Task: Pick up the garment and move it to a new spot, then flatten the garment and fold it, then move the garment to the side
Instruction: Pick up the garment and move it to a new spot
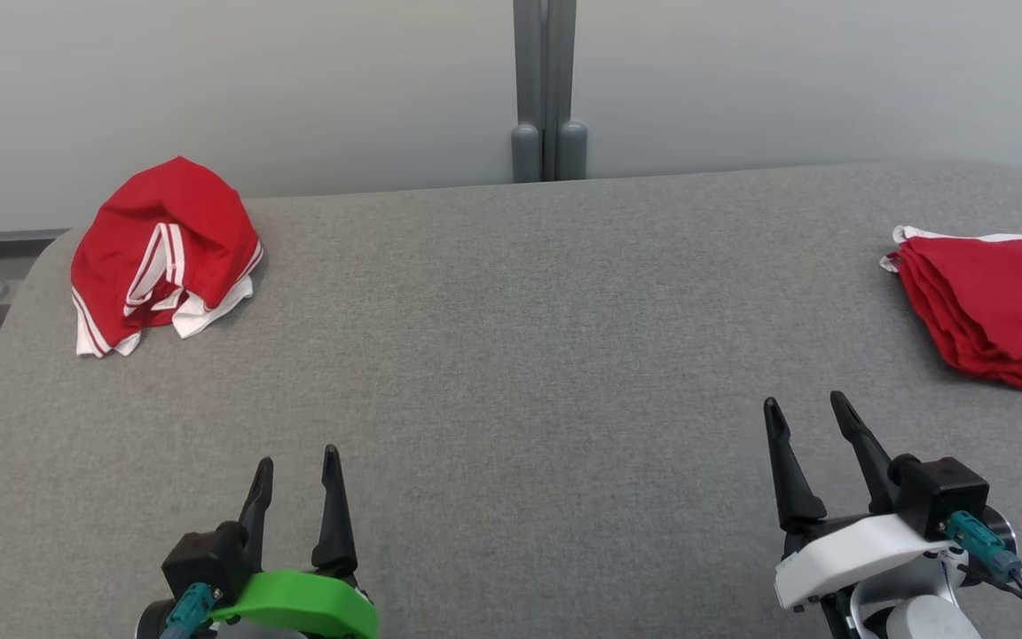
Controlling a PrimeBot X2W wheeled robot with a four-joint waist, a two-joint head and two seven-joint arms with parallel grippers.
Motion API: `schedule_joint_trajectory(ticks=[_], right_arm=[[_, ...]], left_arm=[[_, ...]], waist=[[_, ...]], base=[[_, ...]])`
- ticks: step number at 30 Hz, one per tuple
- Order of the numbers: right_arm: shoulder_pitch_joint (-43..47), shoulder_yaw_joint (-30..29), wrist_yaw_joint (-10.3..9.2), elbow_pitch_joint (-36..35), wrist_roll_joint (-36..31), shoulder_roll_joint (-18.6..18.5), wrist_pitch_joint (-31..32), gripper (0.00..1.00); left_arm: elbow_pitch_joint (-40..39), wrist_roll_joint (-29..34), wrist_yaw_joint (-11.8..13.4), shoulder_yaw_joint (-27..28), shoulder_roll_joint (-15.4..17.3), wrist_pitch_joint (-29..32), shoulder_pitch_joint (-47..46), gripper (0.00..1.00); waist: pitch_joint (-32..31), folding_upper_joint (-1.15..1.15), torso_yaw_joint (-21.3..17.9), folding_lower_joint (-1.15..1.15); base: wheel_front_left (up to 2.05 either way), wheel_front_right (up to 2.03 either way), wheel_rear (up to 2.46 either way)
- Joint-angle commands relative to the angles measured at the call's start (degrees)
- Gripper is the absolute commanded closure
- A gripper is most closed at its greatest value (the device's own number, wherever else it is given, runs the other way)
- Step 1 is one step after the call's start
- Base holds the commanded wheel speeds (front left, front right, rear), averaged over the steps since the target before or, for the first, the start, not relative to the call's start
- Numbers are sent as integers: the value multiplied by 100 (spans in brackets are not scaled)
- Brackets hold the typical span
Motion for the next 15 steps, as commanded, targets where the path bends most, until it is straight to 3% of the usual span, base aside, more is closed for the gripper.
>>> schedule_joint_trajectory(ticks=[1, 15], right_arm=[[75, -13, -8, -46, -12, -3, -1, 0], [12, 100, -8, 0, 147, -6, -126, 0]], left_arm=[[-7, 58, 9, 8, 9, -3, -90, 0], [-77, 265, -91, 137, 17, -2, -221, 0]], waist=[[11, 0, 181, 0], [80, 0, 2016, 0]], base=[[0, 0, 0], [0, 0, 0]])
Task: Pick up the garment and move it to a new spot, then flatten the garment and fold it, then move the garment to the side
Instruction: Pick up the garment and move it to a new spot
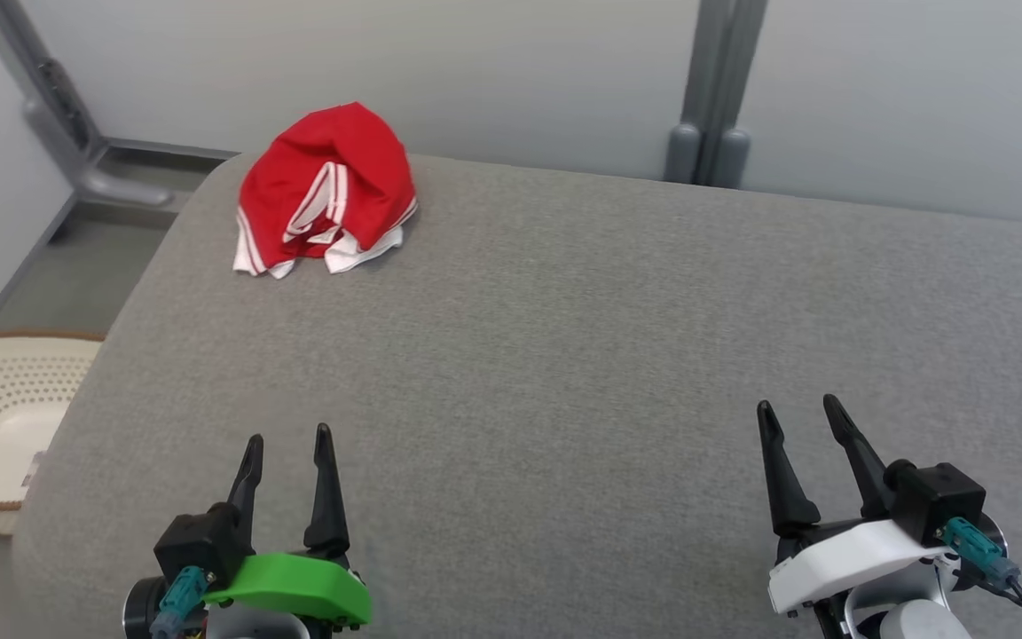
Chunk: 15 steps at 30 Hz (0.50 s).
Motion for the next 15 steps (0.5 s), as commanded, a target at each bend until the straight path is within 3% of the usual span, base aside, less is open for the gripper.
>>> schedule_joint_trajectory(ticks=[1, 8, 15], right_arm=[[-41, 26, -8, 32, -17, -11, -39, 0], [-134, 158, -8, 137, -8, -13, -59, 0], [-331, 350, -8, 269, -37, -15, -43, 0]], left_arm=[[-11, 25, -36, 20, 18, -1, -60, 0], [-2, 105, -98, 122, 21, -1, 12, 0], [-154, 109, -57, 320, 17, -1, 152, 0]], waist=[[33, 0, 792, 0], [-11, 0, 1336, 0], [65, 0, 1399, 0]], base=[[0, 0, 0], [0, 0, 0], [0, 0, 0]])
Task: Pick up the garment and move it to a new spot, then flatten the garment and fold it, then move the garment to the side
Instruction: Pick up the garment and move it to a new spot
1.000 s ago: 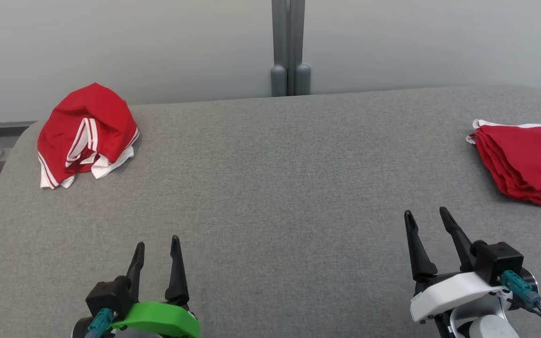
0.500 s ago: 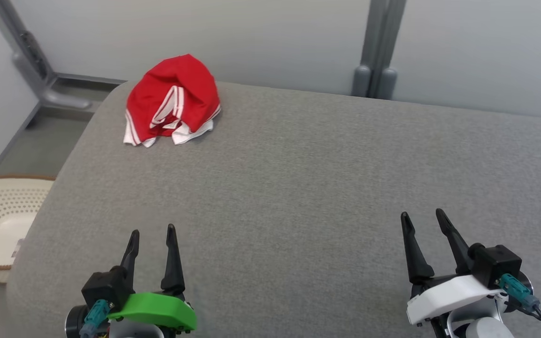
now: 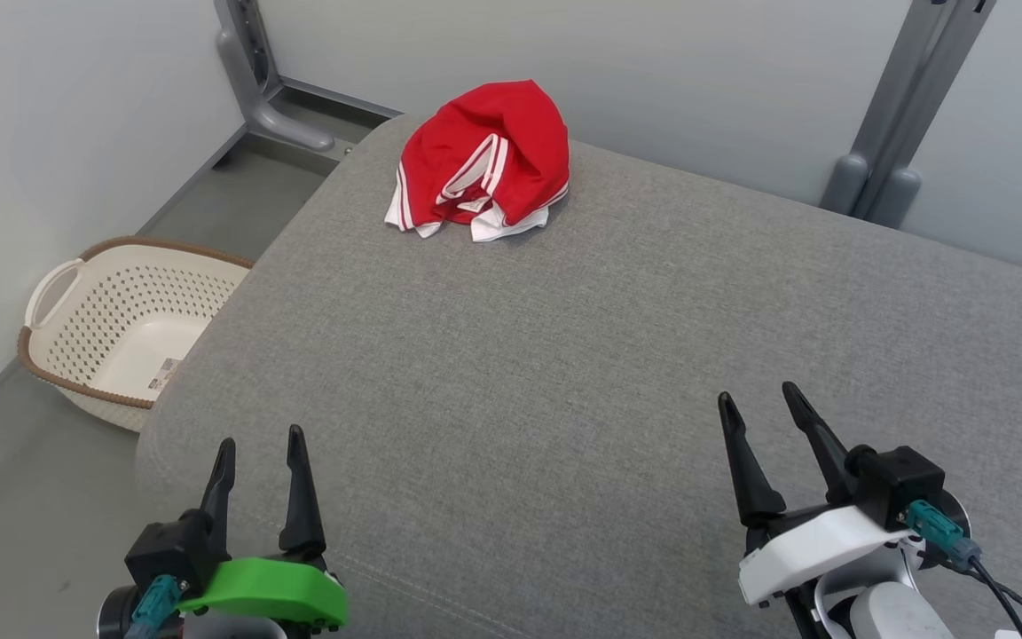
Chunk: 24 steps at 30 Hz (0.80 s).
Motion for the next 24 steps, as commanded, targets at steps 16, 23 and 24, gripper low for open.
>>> schedule_joint_trajectory(ticks=[16, 23, 24], right_arm=[[-244, -744, -8, -517, -594, -27, 42, 0], [-727, -1073, -8, -1368, -1104, -23, 402, 0], [-809, -1088, -8, -1505, -1154, -23, 459, 0]], left_arm=[[-146, 294, -152, 373, 583, 20, -1269, 0], [-170, 283, -472, 605, 1343, 510, -3309, 0], [-98, 252, -513, 632, 1446, 630, -3662, 0]], waist=[[766, 0, -391, 0], [1775, 0, -1187, 0], [1946, 0, -1317, 0]], base=[[0, 0, 0], [0, 0, 0], [0, 0, 0]])
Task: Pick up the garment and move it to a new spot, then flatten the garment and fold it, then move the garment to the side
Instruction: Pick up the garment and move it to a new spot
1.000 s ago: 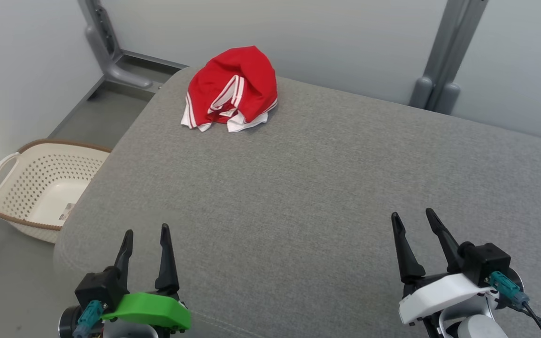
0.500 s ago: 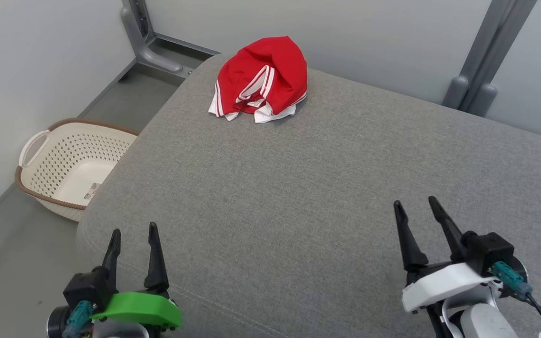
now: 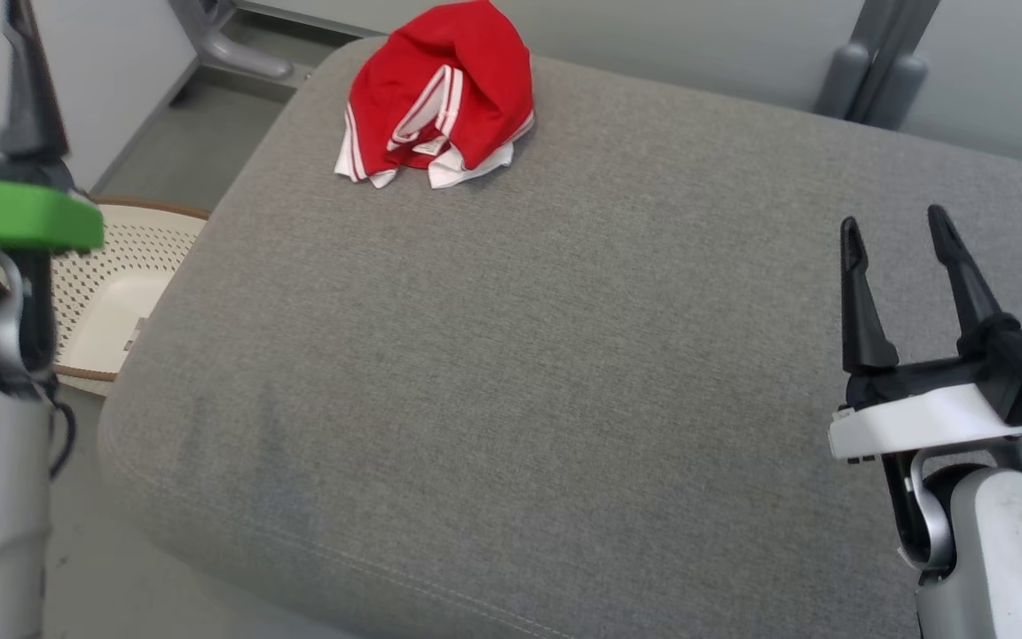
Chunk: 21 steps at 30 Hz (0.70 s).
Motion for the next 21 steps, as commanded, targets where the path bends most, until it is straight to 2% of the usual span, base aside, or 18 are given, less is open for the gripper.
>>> schedule_joint_trajectory(ticks=[1, 4, 7, 13, 17, 21], right_arm=[[-151, -22, -8, -125, -59, -26, 54, 0], [-377, -15, -8, -489, -182, -25, 201, 0], [-439, -48, -8, -849, -279, -46, 302, 0], [-368, -229, -8, -1357, -353, -89, 437, 0], [-365, -290, -8, -1494, -338, -90, 423, 0], [-358, -294, -9, -1560, -343, -79, 390, 0]], left_arm=[[108, -25, -52, 7, 92, 123, -376, 0], [528, 116, -159, -93, 408, 563, -1283, 0], [1119, 79, -212, -130, 480, 909, -2092, 0], [2340, -46, -268, -254, 328, 1164, -2980, 0], [3094, -223, -347, -296, 132, 1263, -3096, 0], [3755, -415, -429, -343, 56, 1681, -3128, 0]], waist=[[1247, 0, -1150, 0], [1744, 0, -1466, 0], [2179, 0, -1712, 0], [2792, 0, -2015, 0], [2962, 0, -2121, 0], [3058, 0, -2188, 0]], base=[[0, 0, 0], [0, 0, 0], [0, 0, 0], [0, 0, 0], [0, 0, 0], [0, 0, 0]])
